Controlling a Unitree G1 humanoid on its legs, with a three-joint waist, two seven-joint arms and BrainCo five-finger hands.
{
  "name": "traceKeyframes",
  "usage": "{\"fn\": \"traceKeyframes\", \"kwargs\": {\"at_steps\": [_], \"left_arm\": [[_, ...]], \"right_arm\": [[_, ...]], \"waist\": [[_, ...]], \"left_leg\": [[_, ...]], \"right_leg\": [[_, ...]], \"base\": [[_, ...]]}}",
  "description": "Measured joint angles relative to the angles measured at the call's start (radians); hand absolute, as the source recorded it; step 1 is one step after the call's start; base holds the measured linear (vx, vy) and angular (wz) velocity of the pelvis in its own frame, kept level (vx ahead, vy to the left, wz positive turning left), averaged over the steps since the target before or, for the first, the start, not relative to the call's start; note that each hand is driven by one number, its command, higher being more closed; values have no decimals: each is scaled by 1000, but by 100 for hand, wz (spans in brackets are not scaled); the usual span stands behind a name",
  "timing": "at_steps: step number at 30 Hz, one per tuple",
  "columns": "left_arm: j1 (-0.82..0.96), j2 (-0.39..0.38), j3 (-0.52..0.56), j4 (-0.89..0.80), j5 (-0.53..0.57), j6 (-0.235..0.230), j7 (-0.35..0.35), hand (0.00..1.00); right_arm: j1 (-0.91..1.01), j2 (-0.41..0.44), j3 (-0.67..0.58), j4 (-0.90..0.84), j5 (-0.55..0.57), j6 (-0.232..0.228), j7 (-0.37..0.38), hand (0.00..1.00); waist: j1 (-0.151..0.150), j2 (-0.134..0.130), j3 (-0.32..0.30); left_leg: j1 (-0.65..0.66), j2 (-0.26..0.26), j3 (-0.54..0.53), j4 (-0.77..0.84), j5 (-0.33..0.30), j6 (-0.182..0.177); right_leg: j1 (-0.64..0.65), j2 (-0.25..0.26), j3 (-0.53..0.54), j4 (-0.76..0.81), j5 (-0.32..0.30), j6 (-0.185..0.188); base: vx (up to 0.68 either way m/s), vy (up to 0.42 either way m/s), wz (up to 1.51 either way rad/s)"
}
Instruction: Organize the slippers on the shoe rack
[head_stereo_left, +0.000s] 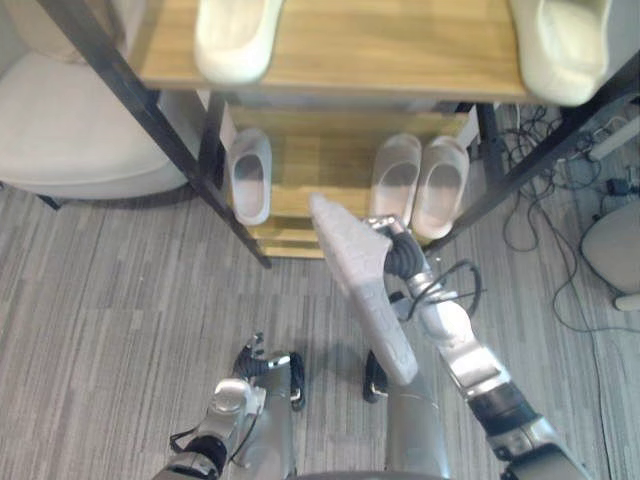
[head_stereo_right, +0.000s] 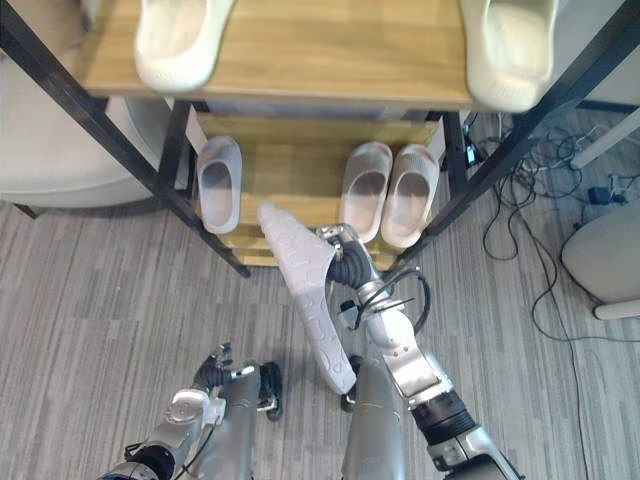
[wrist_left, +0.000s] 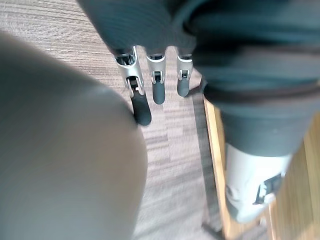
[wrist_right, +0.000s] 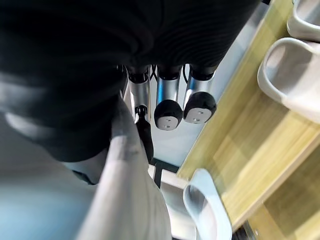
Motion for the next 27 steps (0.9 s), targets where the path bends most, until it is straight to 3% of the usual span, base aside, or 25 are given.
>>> {"fn": "traceKeyframes", "kwargs": {"at_steps": [8, 16, 27], "left_arm": [[-54, -3, 13, -141, -14, -13, -6, 0], [-66, 0, 51, -178, -71, -13, 1, 0], [-110, -12, 50, -190, -83, -19, 35, 0]], "right_arm": [[-252, -134, -28, 22, -36, 18, -77, 100], [-548, -182, -31, 347, -103, 91, -124, 100], [-823, -181, -39, 731, -127, 163, -175, 100]], "waist": [[35, 0, 22], [76, 0, 22], [97, -1, 21]], "left_leg": [[-250, 12, -30, 203, -49, 14], [-353, 11, -46, 220, -40, 6], [-431, -7, -56, 213, -26, 5]], "right_leg": [[-232, -34, 3, 204, -61, -3], [-310, -66, -33, 235, -75, -16], [-354, -108, -80, 239, -95, -18]], "base": [[-77, 31, 7], [22, 9, 14], [33, 16, 11]]}}
